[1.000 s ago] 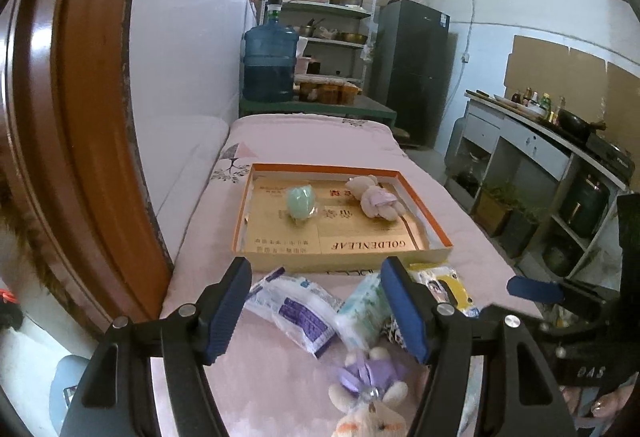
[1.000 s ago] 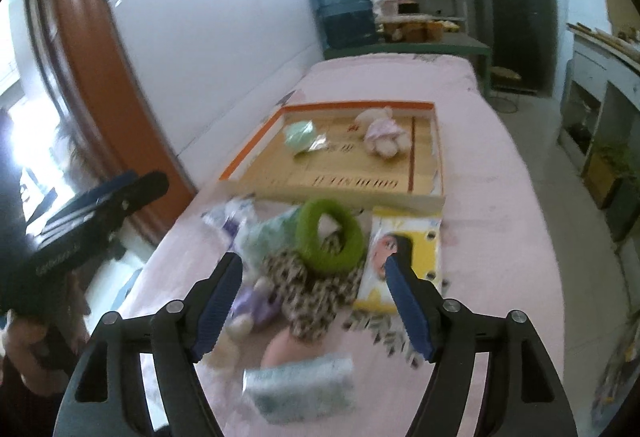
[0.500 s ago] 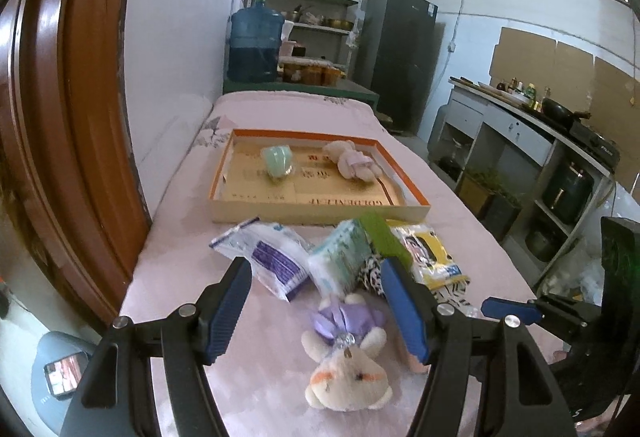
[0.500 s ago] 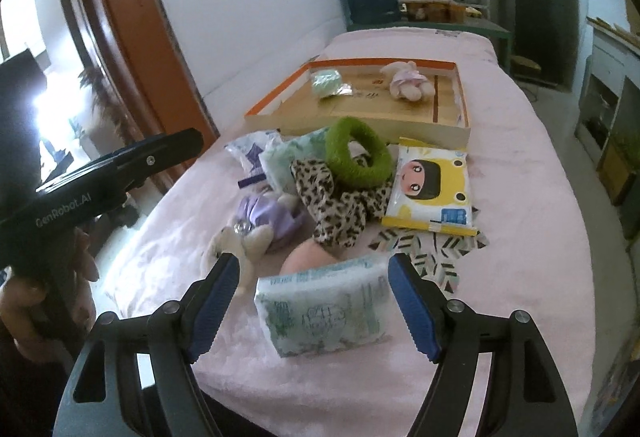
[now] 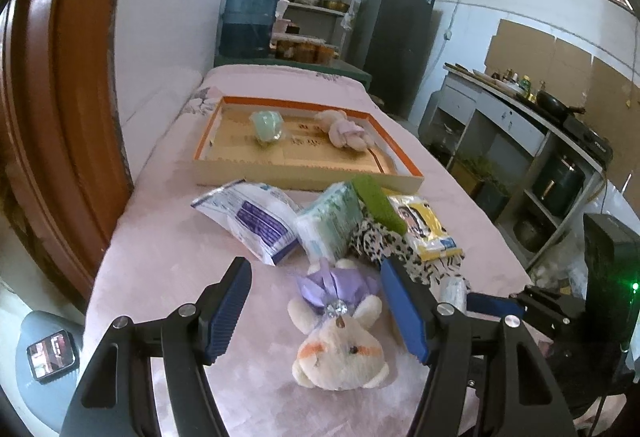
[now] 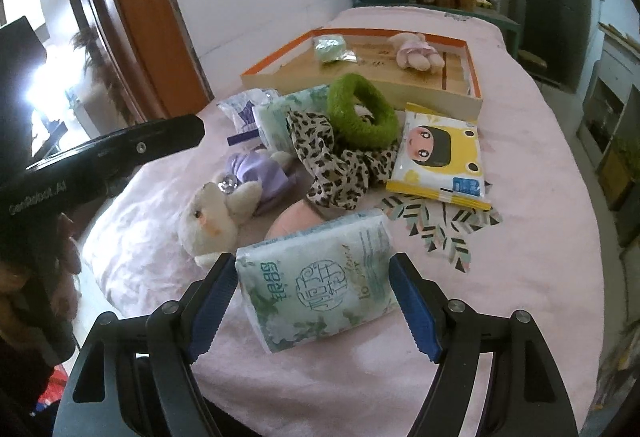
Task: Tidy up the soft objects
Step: 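Grasp the white purple-bow bunny with the left tool while the right grasps the tissue pack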
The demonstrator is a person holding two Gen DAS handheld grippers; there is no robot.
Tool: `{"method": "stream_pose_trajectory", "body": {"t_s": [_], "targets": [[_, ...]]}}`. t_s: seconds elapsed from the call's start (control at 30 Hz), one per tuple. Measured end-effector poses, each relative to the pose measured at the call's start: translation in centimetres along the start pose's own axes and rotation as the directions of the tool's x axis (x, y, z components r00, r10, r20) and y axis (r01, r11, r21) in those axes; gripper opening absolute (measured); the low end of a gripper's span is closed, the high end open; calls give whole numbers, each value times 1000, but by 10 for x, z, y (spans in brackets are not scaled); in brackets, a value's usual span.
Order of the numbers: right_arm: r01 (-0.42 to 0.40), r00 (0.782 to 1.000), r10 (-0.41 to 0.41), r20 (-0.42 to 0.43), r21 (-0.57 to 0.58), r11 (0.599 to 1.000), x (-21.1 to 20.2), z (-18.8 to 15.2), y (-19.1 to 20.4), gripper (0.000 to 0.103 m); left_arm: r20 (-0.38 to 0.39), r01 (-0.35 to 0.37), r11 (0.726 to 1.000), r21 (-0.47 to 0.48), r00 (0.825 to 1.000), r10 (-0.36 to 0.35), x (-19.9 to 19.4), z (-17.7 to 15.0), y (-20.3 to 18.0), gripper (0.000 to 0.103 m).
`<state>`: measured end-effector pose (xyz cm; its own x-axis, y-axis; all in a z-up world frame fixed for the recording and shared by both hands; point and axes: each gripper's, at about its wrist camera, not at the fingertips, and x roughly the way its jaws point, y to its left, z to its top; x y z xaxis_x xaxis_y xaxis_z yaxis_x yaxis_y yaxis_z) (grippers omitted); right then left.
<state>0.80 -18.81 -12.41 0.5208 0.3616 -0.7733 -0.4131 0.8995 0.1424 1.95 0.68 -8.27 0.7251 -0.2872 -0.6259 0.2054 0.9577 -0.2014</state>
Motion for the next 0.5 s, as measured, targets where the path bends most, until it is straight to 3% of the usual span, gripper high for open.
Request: {"method": "stream_pose_trajectory", "body": {"t_s": [0.5], "targets": [[-8,1000,8,-25,20,1000,8,-1,-10,79,-122,13,999,52,993,-6,37,-27,-11,64]]}}
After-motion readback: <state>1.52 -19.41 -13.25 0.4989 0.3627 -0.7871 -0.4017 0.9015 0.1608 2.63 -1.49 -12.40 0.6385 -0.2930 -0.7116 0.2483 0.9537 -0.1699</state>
